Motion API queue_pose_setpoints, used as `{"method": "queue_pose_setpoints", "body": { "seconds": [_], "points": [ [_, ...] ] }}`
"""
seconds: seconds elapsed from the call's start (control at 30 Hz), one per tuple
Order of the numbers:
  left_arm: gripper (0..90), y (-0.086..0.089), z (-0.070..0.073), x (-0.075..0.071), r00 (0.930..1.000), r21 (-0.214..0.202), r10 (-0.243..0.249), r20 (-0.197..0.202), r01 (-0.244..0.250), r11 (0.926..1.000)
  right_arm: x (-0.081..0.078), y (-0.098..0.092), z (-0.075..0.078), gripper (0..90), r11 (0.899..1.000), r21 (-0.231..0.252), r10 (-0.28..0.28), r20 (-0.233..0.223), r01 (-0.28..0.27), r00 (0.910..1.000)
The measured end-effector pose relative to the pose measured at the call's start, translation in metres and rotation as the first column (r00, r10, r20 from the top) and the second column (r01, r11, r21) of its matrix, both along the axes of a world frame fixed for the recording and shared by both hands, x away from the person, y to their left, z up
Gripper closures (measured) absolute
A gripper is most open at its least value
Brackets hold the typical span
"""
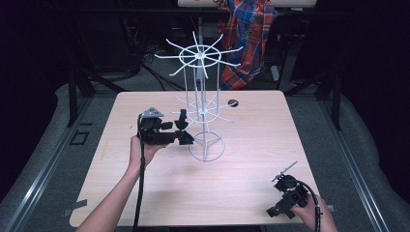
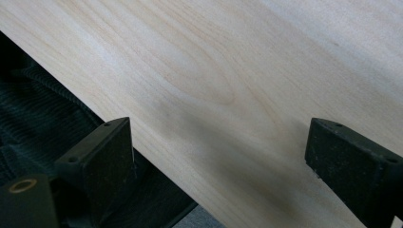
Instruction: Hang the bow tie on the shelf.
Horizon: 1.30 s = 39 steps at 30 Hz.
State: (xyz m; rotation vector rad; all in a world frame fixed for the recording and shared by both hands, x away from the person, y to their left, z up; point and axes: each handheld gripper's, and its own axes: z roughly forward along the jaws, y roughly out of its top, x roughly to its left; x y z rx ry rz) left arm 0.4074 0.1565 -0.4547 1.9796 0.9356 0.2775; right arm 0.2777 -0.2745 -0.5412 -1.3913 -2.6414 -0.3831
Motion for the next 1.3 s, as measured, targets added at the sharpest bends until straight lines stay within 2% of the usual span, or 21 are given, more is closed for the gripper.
{"method": "queue_pose_setpoints", "body": {
  "seconds": [0.07,0.13,0.27,0.43,0.5,0.53,0.6,0.67,0.77,0.8,0.87,0.9,0.93,0.97,1.03,1.07,1.1,1.13,1.23,1.27,1.3],
  "points": [
    [34.8,0.003,0.001,-0.002,1.0,0.003,0.002,0.002,-0.002,1.0,0.0,0.0,0.001,8.4,1.0,-0.007,0.007,-0.001,-0.007,1.0],
    [31.8,0.006,0.001,-0.004,1.0,0.006,0.008,0.001,-0.008,0.9999,0.001,0.0,0.002,8.4,0.999,-0.041,0.033,0.001,-0.033,0.9995],
    [25.9,0.016,0.002,-0.008,0.9995,0.012,0.032,-0.004,-0.032,0.9994,0.0,0.0,0.002,8.4,0.999,-0.03,0.024,0.006,-0.024,0.9997],
    [19.7,0.033,0.0,-0.014,0.9962,0.003,0.077,-0.042,-0.077,0.9971,0.0,0.002,0.001,8.3,1.0,-0.011,0.014,0.0,-0.014,0.9999],
    [18.0,0.038,0.0,-0.016,0.9943,0.006,0.091,-0.055,-0.091,0.9959,0.0,0.002,0.001,8.3,1.0,-0.02,0.017,-0.004,-0.017,0.9998],
    [16.9,0.039,0.0,-0.016,0.9936,0.02,0.095,-0.06,-0.094,0.9954,0.001,0.002,0.002,8.3,0.998,-0.044,0.034,-0.005,-0.034,0.9994],
    [14.9,0.041,-0.003,-0.018,0.9928,0.077,0.099,-0.068,-0.093,0.9927,0.0,0.003,0.0,8.3,0.999,-0.021,0.027,-0.013,-0.027,0.9996],
    [14.0,0.04,-0.007,-0.019,0.9912,0.123,0.11,-0.073,-0.101,0.9872,0.001,0.003,0.001,8.2,0.998,-0.041,0.049,-0.022,-0.049,0.9986],
    [10.1,0.039,-0.01,-0.021,0.9903,0.147,0.112,-0.082,-0.099,0.9841,0.0,0.003,0.001,8.1,0.999,-0.023,0.035,-0.013,-0.035,0.9993],
    [10.1,0.038,-0.012,-0.023,0.9898,0.173,0.109,-0.092,-0.092,0.9807,0.0,0.003,0.001,8.1,0.999,-0.029,0.036,-0.009,-0.036,0.9993],
    [7.9,0.036,-0.015,-0.028,0.9903,0.242,0.105,-0.091,-0.08,0.967,0.0,0.002,0.002,7.8,0.998,-0.038,0.041,0.002,-0.041,0.9992],
    [6.3,0.035,-0.016,-0.029,0.9905,0.259,0.104,-0.09,-0.078,0.9628,0.0,0.003,0.002,7.8,1.0,-0.005,0.027,-0.002,-0.027,0.9996],
    [5.5,0.034,-0.018,-0.031,0.9907,0.284,0.102,-0.09,-0.073,0.9559,0.0,0.002,0.002,7.8,0.999,-0.026,0.041,-0.001,-0.041,0.9992],
    [4.8,0.033,-0.019,-0.034,0.9909,0.314,0.102,-0.088,-0.069,0.947,0.0,0.003,0.002,7.8,1.0,-0.005,0.028,-0.002,-0.028,0.9996],
    [2.9,0.031,-0.023,-0.038,0.9906,0.358,0.101,-0.092,-0.061,0.9317,0.0,0.003,0.003,7.8,0.999,-0.015,0.037,-0.004,-0.037,0.9993],
    [2.5,0.031,-0.023,-0.038,0.9906,0.358,0.101,-0.092,-0.061,0.9317,0.0,0.003,0.003,7.8,0.999,-0.015,0.037,-0.004,-0.037,0.9993],
    [1.5,0.03,-0.027,-0.041,0.9905,0.386,0.093,-0.101,-0.048,0.9214,-0.001,0.003,0.002,7.8,0.999,-0.006,0.032,0.0,-0.032,0.9995],
    [0.8,0.03,-0.028,-0.043,0.9898,0.4,0.091,-0.109,-0.04,0.9154,-0.001,0.003,0.003,7.8,1.0,-0.005,0.028,0.003,-0.028,0.9996],
    [0.0,0.031,-0.033,-0.047,0.9872,0.427,0.083,-0.136,-0.017,0.904,-0.001,0.003,0.003,7.8,1.0,-0.004,0.03,0.002,-0.03,0.9995],
    [0.0,0.031,-0.033,-0.047,0.9872,0.427,0.083,-0.136,-0.017,0.904,-0.001,0.003,0.003,7.8,1.0,-0.004,0.03,0.002,-0.03,0.9995],
    [0.0,0.032,-0.037,-0.051,0.9851,0.448,0.083,-0.151,-0.007,0.8942,-0.001,0.004,0.003,7.8,1.0,-0.005,0.031,0.003,-0.031,0.9995]
  ]
}}
